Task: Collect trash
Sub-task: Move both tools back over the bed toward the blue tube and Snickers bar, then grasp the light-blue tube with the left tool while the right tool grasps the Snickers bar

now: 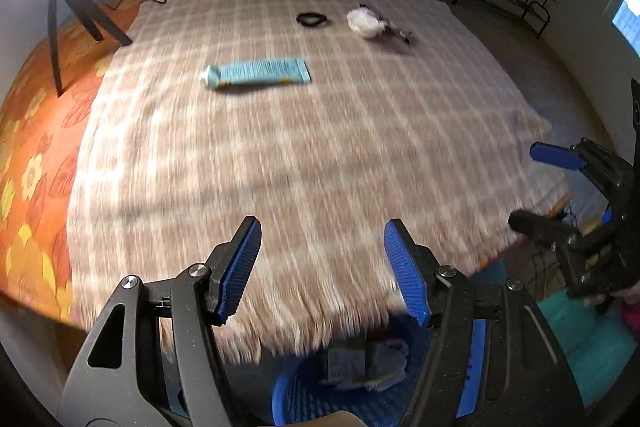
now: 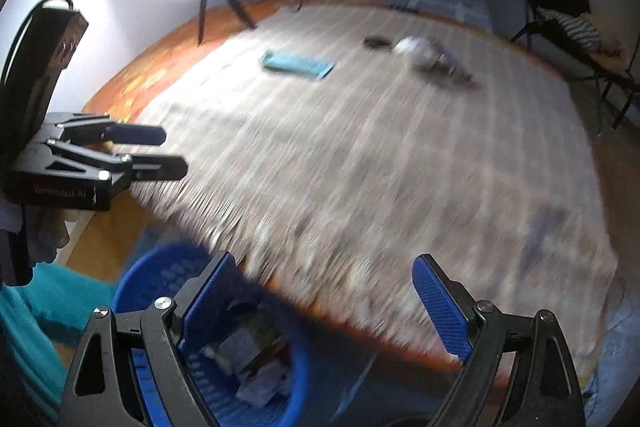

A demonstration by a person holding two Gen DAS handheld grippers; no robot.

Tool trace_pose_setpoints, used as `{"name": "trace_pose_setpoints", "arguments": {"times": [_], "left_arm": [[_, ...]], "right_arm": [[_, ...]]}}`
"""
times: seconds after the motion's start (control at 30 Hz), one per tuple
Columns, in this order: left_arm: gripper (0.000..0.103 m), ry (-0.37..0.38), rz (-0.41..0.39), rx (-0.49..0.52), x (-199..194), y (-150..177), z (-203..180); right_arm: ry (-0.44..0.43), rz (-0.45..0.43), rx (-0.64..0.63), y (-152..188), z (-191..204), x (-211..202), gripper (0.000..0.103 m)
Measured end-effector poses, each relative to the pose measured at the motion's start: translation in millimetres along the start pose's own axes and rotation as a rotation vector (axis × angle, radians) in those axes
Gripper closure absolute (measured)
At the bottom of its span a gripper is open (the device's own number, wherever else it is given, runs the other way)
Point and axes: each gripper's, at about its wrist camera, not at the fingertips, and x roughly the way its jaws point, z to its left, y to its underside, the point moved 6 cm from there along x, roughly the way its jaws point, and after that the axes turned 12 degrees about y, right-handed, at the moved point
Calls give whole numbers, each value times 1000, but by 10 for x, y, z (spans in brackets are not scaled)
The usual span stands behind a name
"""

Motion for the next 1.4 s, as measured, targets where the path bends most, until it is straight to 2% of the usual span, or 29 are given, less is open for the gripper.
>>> {"name": "trace_pose_setpoints", "arguments": {"times": [0.13,0.37,0.77,1.03,1.27,1.4], "left_arm": [[37,-1,-13,4,71,-258,118],[37,16,-20,-15,229,-736,387],[37,46,-5,-47,681,-1374,830],[37,123,28,-149,1001,-1396,1051],[37,186,88,-123,946,-1159,850],[37,99,133,10,968,-978,587]], "right_arm": [[44,-38,10,-333,-280,41,11],[67,-34,43,-801,-644,266,11],[124,-24,1,-1326,-1002,813,12],[109,-4,37,-1486,-1118,1122,15],[104,11,48,-1454,-1149,1224,20],[93,17,70,-1461,-1195,1243,22]]}}
